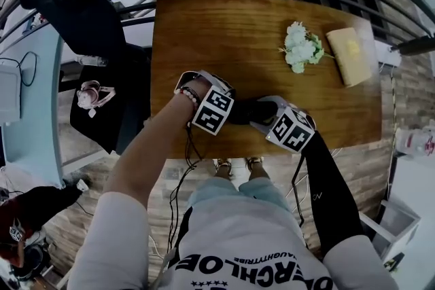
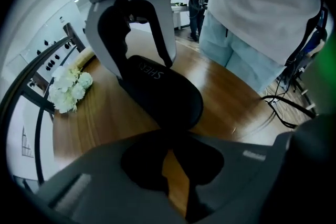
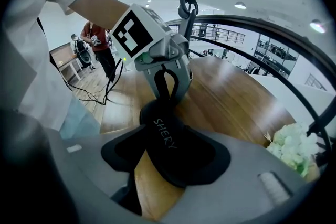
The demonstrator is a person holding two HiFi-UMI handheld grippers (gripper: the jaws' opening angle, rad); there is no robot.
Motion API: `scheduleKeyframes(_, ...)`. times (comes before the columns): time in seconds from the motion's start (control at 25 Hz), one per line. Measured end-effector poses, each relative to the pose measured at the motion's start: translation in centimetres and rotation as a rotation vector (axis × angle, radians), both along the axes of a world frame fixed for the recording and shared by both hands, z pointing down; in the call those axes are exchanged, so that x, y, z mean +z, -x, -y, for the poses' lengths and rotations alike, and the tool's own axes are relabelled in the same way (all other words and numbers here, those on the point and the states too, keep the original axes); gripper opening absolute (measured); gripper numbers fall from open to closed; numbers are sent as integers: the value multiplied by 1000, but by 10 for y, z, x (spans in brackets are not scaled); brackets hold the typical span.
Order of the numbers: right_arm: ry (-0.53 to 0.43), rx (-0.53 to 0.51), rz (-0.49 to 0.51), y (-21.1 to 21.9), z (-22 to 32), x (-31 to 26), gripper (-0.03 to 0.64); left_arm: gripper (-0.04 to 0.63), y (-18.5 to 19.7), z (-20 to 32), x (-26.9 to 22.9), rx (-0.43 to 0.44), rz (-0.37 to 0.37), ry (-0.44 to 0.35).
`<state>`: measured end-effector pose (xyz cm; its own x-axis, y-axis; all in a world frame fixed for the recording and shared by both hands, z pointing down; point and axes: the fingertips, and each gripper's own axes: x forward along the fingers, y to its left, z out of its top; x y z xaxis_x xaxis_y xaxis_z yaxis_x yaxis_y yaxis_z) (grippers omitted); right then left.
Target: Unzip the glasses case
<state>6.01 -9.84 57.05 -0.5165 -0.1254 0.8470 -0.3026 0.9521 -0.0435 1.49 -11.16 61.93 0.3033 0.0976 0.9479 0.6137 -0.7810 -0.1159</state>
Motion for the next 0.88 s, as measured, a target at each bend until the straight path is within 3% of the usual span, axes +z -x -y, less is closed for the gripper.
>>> scheduleKeyframes(0.32, 12, -9, 9, -1, -1, 1, 244, 112, 3, 0, -3, -78, -27, 40)
scheduleKeyframes(0.88, 19, -12, 13, -2, -3, 2, 245, 109, 13, -10, -7, -70, 8, 47)
